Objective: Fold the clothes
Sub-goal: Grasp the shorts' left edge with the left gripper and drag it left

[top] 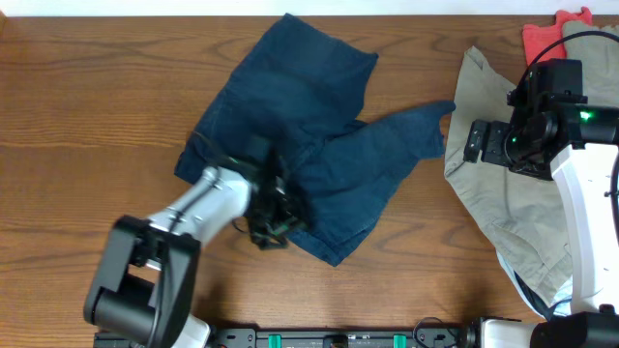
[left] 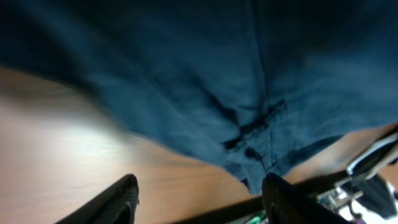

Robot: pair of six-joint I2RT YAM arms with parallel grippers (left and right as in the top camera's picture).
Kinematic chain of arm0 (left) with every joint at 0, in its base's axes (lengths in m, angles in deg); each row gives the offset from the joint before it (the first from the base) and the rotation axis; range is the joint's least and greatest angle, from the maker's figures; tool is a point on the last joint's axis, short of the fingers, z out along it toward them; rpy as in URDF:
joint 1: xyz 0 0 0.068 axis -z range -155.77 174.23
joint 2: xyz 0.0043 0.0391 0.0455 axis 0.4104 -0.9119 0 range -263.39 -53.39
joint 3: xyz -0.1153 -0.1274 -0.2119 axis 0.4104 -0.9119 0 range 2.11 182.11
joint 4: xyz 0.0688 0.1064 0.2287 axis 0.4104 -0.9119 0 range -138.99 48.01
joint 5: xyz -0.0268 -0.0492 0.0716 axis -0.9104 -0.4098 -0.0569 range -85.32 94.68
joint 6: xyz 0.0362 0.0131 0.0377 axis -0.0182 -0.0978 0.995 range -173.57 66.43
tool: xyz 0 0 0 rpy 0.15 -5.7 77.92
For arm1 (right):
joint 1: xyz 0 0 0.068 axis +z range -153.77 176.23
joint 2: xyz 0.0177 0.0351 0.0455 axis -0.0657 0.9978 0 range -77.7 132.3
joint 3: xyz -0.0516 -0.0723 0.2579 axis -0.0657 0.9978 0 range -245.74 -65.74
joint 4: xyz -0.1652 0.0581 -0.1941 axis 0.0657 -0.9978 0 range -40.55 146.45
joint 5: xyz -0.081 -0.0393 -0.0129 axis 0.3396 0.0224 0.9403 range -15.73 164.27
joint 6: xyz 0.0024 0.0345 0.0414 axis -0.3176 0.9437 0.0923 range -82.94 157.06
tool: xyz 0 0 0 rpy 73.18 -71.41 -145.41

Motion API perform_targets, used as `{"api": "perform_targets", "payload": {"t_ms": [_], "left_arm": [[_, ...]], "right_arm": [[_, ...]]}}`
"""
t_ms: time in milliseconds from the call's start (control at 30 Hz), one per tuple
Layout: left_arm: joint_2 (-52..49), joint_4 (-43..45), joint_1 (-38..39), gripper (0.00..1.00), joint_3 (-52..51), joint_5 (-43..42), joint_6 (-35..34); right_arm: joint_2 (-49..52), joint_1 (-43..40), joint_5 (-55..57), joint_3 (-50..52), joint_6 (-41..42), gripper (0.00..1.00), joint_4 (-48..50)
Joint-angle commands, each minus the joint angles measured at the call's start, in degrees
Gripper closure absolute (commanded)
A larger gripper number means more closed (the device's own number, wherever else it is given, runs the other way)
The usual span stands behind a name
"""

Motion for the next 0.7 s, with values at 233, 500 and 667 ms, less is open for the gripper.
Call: {"api": "perform_targets", "payload": {"t_ms": [233,500,667], "left_arm": [[-0.81,14.34,16.22,0.47,-4.37,4.55,-20.15],[-0.63,5.57,10.45,0.94,-4.39,10.29,-15.85],[1.97,-7.41,-6.67,0.94,-3.82,20.90,-5.11]], "right_arm": [[-0.98,-0.79,-0.35,-0.15,-0.85,0.01,-0.26],[-0.98,-0.79,1.38,-0.15,-0.87,0.01,-0.96],[-0.98,-0.79,0.81,-0.15,-0.90,0.01,-1.18]]}}
